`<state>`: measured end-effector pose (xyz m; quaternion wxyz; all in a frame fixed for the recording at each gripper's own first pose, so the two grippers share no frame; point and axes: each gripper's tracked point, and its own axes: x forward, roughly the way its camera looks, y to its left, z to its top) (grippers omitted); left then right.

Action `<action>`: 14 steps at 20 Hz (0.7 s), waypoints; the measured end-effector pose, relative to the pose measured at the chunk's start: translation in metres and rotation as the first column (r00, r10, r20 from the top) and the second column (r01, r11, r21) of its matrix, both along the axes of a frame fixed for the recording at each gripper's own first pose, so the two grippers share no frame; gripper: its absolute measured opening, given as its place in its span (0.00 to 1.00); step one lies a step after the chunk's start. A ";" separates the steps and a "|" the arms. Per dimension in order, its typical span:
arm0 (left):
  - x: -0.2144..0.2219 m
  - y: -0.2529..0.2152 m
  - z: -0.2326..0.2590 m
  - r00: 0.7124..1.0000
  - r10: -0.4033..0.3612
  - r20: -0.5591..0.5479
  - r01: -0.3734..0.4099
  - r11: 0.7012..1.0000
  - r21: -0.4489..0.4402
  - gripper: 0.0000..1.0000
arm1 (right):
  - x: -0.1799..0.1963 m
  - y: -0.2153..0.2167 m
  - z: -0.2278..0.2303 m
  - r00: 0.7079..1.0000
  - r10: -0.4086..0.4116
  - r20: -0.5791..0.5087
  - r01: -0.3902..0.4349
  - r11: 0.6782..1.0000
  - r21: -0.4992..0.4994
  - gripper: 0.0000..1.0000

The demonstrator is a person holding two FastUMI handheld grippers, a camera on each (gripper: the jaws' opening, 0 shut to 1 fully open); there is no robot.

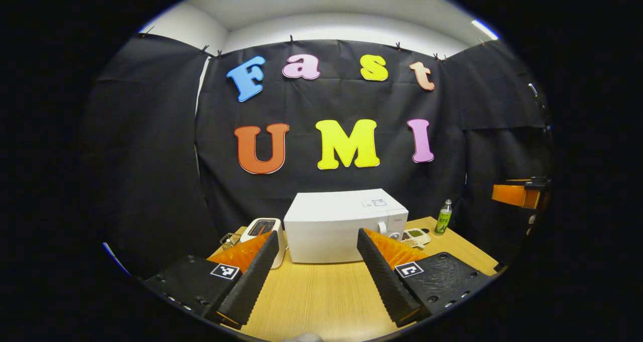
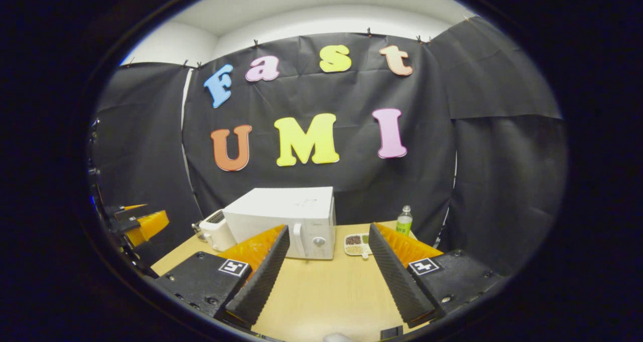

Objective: Open the microwave oven with the left hand, put the food in, and close the microwave oven.

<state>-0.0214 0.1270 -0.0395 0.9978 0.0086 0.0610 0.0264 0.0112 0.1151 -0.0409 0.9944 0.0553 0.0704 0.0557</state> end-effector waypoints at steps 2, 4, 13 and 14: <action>-0.002 0.002 0.013 1.000 0.010 0.018 -0.009 1.000 -0.002 0.96 | -0.002 0.003 0.003 1.000 -0.003 0.015 0.003 1.000 -0.005 0.92; -0.002 0.004 0.018 0.999 0.017 0.029 -0.018 1.000 0.006 0.96 | -0.002 0.008 0.004 1.000 0.001 0.022 -0.001 1.000 0.006 0.92; 0.001 -0.003 0.028 0.999 0.000 0.052 -0.001 1.000 0.024 0.96 | 0.006 0.003 0.016 0.999 -0.014 0.048 0.013 1.000 0.013 0.92; 0.002 -0.005 0.028 0.999 -0.005 0.053 0.004 1.000 0.022 0.96 | 0.007 0.002 0.017 0.999 -0.019 0.049 0.019 1.000 0.010 0.92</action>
